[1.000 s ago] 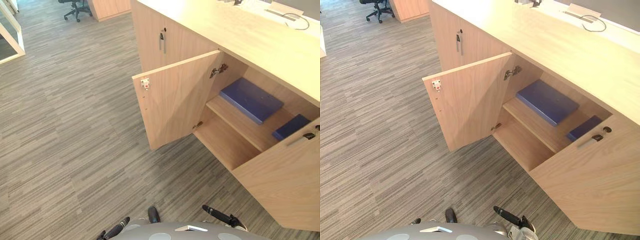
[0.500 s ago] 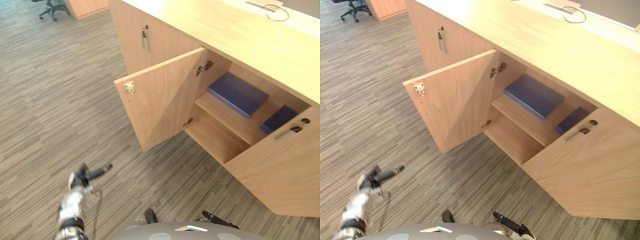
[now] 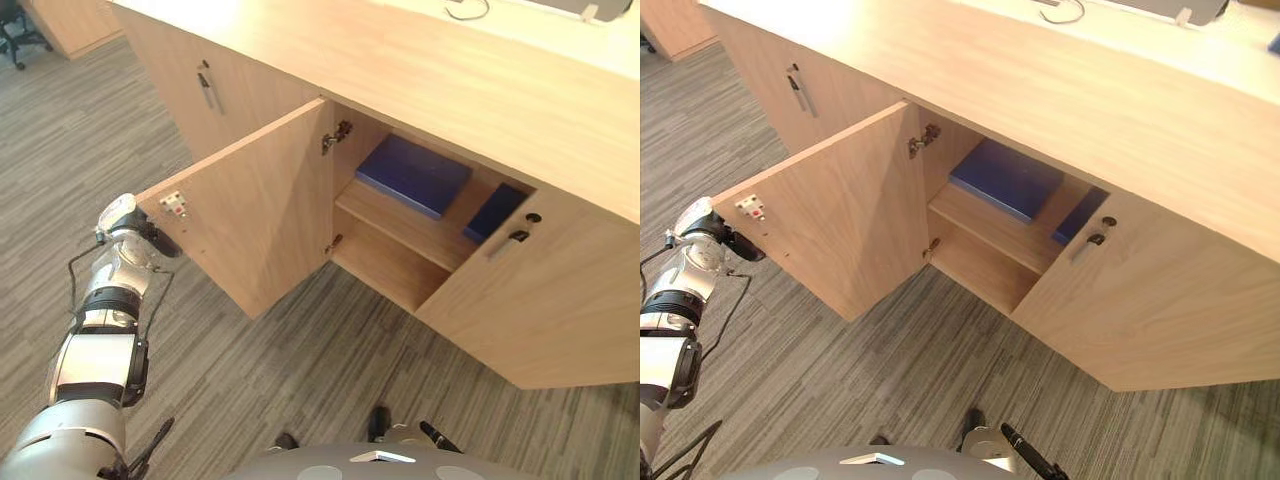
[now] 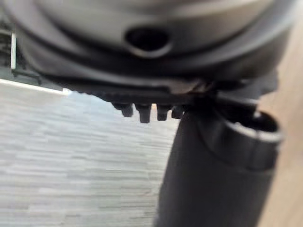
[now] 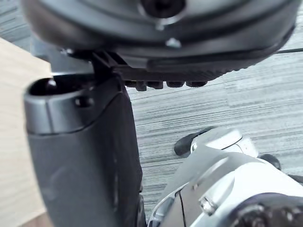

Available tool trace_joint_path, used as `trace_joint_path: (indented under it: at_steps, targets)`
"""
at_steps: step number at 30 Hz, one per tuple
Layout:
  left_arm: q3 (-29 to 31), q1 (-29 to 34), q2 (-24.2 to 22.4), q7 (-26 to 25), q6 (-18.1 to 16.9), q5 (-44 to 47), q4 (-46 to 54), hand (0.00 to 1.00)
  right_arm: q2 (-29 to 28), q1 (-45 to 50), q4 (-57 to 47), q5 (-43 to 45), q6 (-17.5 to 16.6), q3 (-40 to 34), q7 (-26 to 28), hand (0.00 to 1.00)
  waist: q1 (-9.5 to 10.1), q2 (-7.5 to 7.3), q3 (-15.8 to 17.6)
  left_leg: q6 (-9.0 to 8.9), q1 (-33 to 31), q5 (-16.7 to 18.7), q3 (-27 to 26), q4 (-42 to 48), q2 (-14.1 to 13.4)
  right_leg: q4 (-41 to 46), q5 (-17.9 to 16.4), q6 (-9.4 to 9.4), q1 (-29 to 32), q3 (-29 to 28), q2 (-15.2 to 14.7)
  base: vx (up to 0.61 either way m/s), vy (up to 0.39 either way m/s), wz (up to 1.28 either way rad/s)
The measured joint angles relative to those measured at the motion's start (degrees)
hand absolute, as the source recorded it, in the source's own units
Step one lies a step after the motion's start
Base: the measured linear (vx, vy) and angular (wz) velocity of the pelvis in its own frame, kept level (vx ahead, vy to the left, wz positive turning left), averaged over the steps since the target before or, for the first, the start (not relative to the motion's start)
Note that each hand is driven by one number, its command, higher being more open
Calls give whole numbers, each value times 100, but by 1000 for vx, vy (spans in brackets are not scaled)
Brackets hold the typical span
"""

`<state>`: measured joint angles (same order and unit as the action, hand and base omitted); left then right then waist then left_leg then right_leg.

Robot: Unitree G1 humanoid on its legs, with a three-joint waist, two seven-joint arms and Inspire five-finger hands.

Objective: Walk over to the cabinet, pick up the folder, carry it to the office cabinet, place the folder inside the office cabinet, then close the office cabinet door

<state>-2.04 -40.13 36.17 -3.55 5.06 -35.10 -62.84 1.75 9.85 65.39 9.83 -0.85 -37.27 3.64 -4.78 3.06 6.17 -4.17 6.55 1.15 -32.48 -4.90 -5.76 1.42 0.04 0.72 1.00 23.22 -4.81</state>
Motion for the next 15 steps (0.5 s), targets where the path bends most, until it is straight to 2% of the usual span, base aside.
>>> trace_joint_path:
  at_steps: [2,6,9,12,15]
  targets:
    - [-500,0,68,-14,-6,-482,56,100,3,5,-2,5,-78,99,-20,100,17,-41,15,-23,2,5,1,1,3,65,-1,-3,27,-1,-17,-30,-23,3]
    - [-1461,115,95,-9,-14,-1066,393,100,-93,51,-45,11,-151,269,-57,100,123,-288,31,-59,-10,42,-56,2,85,162,21,30,162,-90,-113,-69,19,-5]
    - [-1809,498,92,-20,-111,-1166,941,100,-134,91,-110,18,-244,421,-164,100,133,-366,31,-28,-13,80,-119,3,187,160,69,104,193,-153,-205,-43,59,-9]
    - [-2482,890,-60,-216,-482,-1300,1630,100,-155,106,-199,14,-311,536,-223,100,113,-427,31,52,-18,138,-168,5,323,150,143,201,203,-176,-321,-27,68,-6]
    - [-2985,1154,-315,-268,-815,-1508,2208,100,-171,107,-224,4,-338,590,-279,100,77,-432,29,90,-18,184,-171,6,354,150,227,177,206,-173,-351,-1,68,-5]
